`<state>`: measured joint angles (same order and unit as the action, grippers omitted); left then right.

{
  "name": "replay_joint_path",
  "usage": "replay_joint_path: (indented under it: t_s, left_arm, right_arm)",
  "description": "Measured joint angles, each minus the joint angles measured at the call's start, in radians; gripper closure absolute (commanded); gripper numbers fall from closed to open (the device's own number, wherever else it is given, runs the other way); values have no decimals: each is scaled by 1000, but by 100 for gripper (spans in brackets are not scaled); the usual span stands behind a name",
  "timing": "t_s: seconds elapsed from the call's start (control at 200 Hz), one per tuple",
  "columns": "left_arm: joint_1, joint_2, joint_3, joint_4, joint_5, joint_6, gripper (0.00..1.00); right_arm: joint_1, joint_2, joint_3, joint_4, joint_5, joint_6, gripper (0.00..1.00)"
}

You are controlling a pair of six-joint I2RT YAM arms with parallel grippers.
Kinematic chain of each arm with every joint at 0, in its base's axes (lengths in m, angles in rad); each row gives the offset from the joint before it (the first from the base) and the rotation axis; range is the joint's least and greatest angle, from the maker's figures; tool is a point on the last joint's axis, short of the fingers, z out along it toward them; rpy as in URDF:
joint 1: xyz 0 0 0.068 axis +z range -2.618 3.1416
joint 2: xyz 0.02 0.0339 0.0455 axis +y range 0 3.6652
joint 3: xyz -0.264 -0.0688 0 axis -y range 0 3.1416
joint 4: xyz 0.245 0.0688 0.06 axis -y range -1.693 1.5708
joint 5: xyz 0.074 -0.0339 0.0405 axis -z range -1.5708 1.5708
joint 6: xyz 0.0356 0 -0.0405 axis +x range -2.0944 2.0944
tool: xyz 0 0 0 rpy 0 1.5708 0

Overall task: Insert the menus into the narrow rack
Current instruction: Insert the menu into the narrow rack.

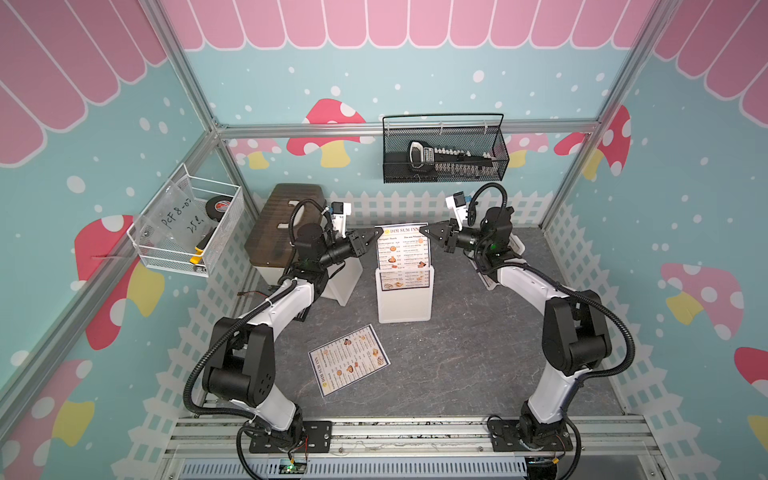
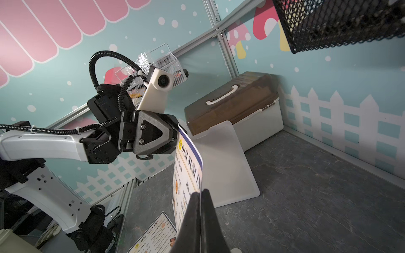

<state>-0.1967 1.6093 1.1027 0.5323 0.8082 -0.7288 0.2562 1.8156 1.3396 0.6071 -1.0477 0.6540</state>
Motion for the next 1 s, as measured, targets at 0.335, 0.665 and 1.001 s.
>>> replay_joint_path:
  t_s: [0.335, 0.665, 1.001]
  left_arm:
    - [0, 0, 0, 0, 0, 0, 87]
    - [0, 0, -3, 8, 23, -1, 97]
    - [0, 0, -24, 23, 53, 1, 98]
  right_arm:
    - [0, -11, -26, 30, 0, 11, 97]
    - [0, -13, -48, 45, -1, 21, 87]
    - [0, -30, -49, 45, -1, 25, 75]
